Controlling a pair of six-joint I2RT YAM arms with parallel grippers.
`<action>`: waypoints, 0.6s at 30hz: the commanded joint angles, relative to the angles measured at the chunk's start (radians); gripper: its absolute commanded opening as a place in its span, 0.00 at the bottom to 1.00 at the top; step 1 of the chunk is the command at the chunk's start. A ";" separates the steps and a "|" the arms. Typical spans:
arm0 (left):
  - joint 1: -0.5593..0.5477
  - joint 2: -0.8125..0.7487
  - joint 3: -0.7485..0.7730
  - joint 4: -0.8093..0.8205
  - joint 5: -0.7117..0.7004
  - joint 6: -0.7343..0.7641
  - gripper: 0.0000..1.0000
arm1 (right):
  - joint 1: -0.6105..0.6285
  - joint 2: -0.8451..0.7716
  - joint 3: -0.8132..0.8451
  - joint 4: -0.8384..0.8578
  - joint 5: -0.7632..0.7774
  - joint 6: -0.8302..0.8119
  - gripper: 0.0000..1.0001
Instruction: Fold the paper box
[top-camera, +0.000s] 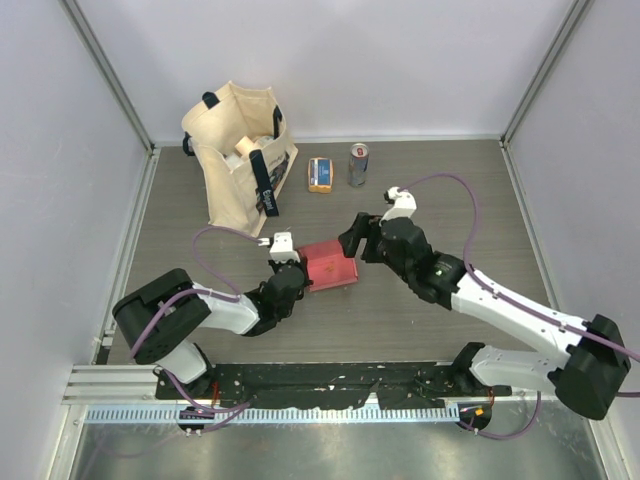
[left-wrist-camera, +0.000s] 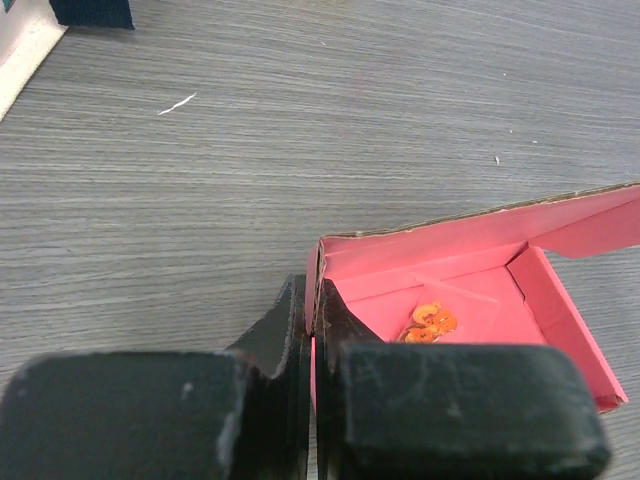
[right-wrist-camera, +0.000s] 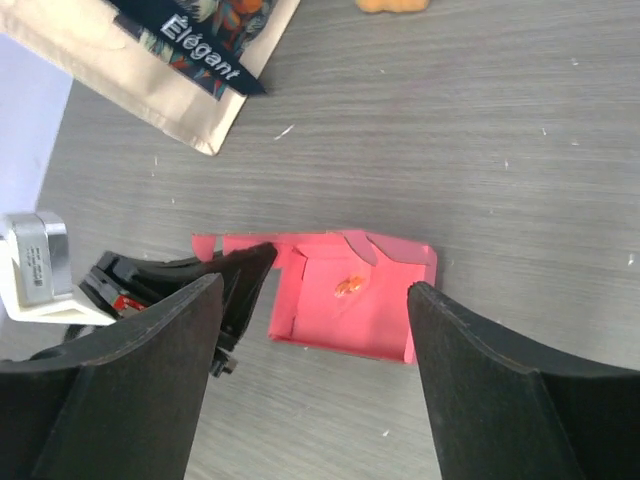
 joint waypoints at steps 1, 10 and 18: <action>-0.007 0.004 0.012 -0.037 -0.025 0.030 0.00 | -0.052 0.049 -0.068 0.264 -0.219 -0.392 0.76; -0.007 0.007 0.022 -0.045 -0.007 0.054 0.00 | -0.198 0.109 -0.343 0.698 -0.432 -0.535 0.61; -0.009 0.022 0.033 -0.045 0.004 0.071 0.00 | -0.238 0.195 -0.317 0.784 -0.504 -0.604 0.56</action>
